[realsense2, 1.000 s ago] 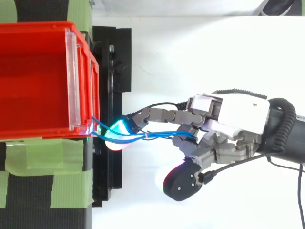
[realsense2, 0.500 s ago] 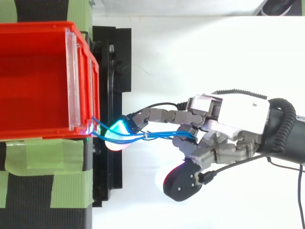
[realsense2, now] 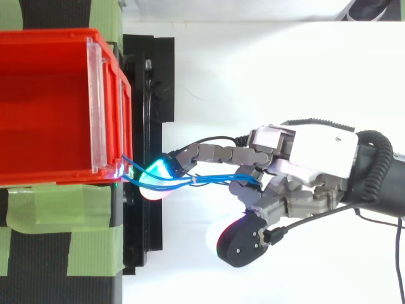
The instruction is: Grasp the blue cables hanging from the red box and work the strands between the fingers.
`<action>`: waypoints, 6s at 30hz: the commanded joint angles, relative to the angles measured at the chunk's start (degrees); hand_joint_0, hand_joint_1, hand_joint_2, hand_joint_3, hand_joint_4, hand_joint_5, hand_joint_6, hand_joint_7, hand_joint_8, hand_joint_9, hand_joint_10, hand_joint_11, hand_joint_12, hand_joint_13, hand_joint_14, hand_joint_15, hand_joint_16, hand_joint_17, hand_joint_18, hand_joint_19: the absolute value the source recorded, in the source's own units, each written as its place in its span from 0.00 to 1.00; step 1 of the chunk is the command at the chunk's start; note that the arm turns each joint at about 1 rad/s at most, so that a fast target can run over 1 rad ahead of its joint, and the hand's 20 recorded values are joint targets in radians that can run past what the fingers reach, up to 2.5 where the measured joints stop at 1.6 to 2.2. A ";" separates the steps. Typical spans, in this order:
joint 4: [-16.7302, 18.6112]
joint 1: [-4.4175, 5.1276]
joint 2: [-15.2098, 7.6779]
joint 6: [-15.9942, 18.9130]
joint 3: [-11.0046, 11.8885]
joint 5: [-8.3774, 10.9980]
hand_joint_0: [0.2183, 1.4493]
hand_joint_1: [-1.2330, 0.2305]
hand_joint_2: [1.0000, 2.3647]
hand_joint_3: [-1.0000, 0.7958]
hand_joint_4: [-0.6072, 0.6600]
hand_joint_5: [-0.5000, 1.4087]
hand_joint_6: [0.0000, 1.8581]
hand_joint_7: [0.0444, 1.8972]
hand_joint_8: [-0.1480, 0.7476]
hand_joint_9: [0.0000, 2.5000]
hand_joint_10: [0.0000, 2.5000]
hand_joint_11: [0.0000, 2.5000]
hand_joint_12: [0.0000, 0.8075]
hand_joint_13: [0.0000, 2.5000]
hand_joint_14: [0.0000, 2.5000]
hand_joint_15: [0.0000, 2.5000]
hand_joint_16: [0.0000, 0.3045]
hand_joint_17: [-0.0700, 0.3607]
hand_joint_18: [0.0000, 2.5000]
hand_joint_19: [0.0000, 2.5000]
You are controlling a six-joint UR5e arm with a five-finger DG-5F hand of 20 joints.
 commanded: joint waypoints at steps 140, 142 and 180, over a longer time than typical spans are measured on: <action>0.00 0.00 -0.02 0.00 0.00 0.02 0.41 0.48 0.00 0.00 0.75 0.29 0.01 0.39 0.71 0.51 1.00 0.98 0.80 0.71 1.00 0.56 0.81 0.59 0.97 0.20; 0.00 0.00 0.07 0.00 0.00 -0.07 0.41 0.48 0.00 0.00 0.75 0.29 0.01 0.39 0.71 0.51 1.00 0.98 0.80 0.71 1.00 0.56 0.81 0.59 0.97 0.20; -4.13 0.00 -0.02 2.02 3.69 2.30 0.43 0.44 0.00 0.00 0.64 0.32 0.00 0.58 0.71 0.51 1.00 0.98 0.80 0.71 1.00 0.56 0.81 0.59 0.97 0.20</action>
